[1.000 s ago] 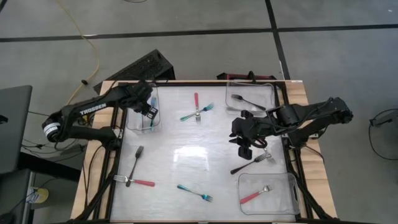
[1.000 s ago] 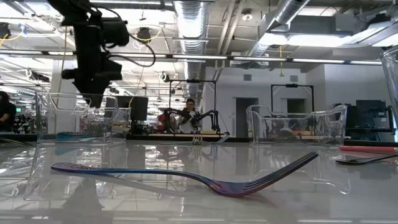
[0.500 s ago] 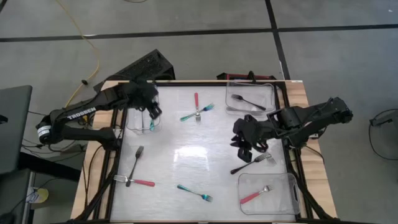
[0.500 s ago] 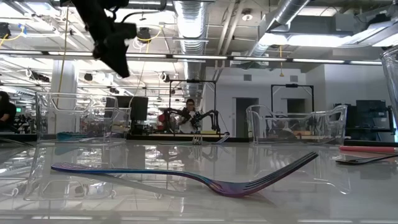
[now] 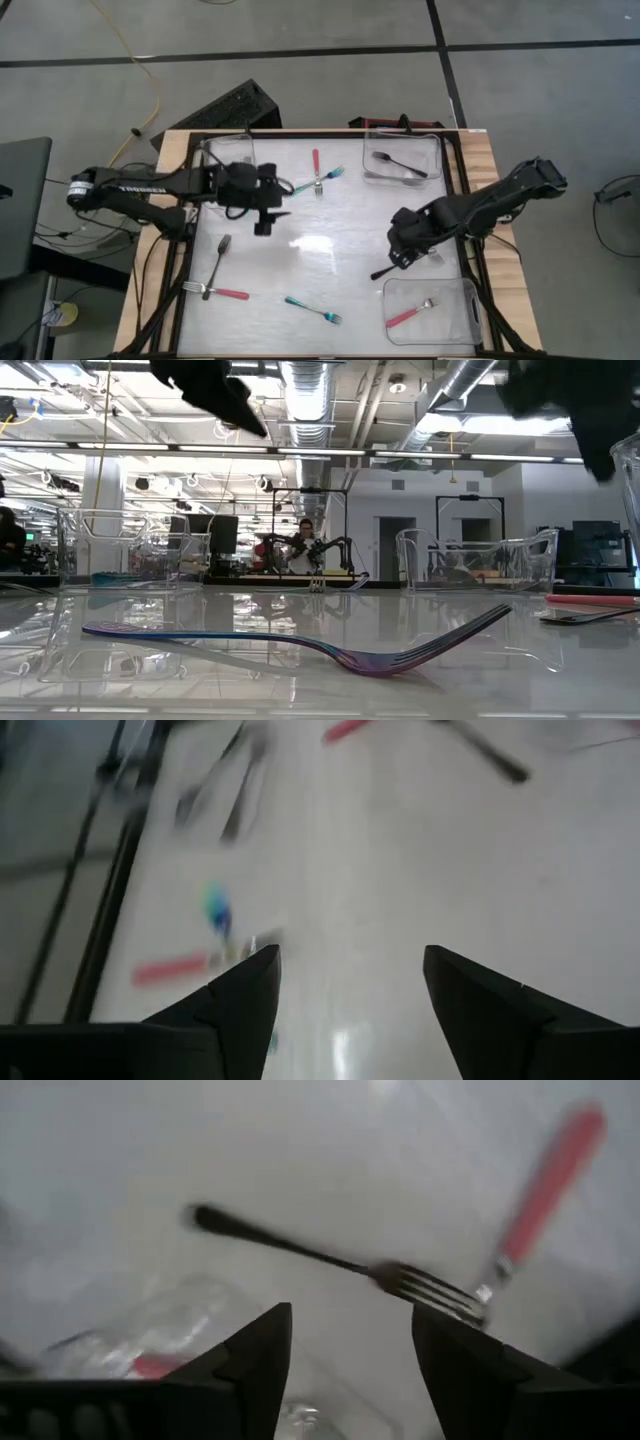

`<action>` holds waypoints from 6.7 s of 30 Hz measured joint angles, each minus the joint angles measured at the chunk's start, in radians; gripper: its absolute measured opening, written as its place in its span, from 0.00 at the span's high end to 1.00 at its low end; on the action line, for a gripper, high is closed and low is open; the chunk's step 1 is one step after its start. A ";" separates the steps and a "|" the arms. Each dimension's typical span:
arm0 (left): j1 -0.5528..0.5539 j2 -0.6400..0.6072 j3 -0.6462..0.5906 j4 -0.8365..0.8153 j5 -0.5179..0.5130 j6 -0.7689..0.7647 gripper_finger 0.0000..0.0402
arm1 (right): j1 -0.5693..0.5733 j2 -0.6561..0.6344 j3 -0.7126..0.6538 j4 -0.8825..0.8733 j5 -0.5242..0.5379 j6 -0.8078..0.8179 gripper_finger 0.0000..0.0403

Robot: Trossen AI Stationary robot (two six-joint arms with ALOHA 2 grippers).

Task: Sort silverware by color (type)
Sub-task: Put the pink fork into the bottom right transparent bin, then put the blue fork into the left transparent bin

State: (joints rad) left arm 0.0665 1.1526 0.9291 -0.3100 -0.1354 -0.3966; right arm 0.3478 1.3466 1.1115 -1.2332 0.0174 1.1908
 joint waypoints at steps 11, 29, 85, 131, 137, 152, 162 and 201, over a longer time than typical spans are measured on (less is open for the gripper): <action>-0.061 0.123 0.000 0.069 0.033 0.018 0.42 | -0.095 0.000 -0.293 0.039 -0.057 0.206 0.43; -0.062 0.187 0.000 0.122 0.140 -0.018 0.42 | -0.227 -0.005 -0.546 0.334 -0.061 -0.002 0.47; -0.072 0.187 0.000 0.123 0.152 0.069 0.42 | 0.552 0.107 0.178 0.192 -0.027 0.002 0.87; -0.046 0.187 0.000 0.143 0.156 0.053 0.42 | 0.579 0.539 0.207 -0.025 -0.041 -0.267 0.65; -0.046 0.187 0.000 0.126 0.158 0.063 0.42 | 0.558 0.539 0.334 -0.219 -0.041 -0.363 0.52; -0.094 0.190 0.000 0.097 0.298 0.252 0.42 | 0.451 0.212 0.539 -0.283 0.186 -0.116 0.51; -0.216 0.192 0.000 0.012 0.298 0.457 0.42 | 0.433 0.008 0.539 -0.253 0.555 -0.099 0.51; -0.514 0.884 0.269 0.166 0.167 -0.092 0.83 | 0.369 -0.008 0.538 -0.337 0.319 -0.571 0.51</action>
State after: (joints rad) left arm -0.4473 2.0367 1.1981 -0.1444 0.0317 -0.4885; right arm 0.7172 1.3388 1.6493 -1.5705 0.3365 0.6194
